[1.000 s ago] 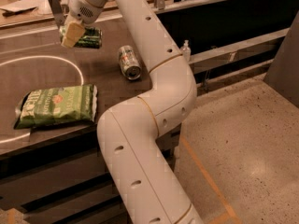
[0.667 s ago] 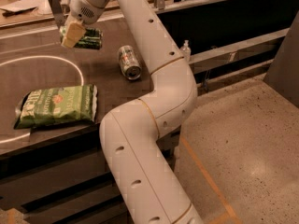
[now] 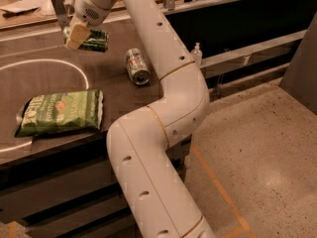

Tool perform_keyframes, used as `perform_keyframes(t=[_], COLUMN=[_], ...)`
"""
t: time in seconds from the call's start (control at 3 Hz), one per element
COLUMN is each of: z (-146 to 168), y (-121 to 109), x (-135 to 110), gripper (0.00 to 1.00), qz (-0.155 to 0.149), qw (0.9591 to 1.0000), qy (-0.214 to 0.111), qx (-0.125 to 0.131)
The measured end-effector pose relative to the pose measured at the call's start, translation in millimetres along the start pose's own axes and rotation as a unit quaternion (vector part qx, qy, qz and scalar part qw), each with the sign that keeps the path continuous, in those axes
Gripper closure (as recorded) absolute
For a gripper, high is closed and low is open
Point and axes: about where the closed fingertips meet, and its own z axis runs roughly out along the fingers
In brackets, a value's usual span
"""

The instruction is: Place green can upright

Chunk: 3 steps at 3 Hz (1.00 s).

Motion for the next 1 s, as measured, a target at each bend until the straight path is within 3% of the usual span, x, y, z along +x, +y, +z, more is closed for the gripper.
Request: perform_keyframes(t=[0.33, 1.0], z=[0.0, 0.6], y=[0.0, -8.2], x=[0.0, -7.6], gripper=[1.00, 1.00], qz=[0.000, 0.012], qw=[1.0000, 0.9990], qy=[0.000, -0.039], qx=[0.000, 0.016])
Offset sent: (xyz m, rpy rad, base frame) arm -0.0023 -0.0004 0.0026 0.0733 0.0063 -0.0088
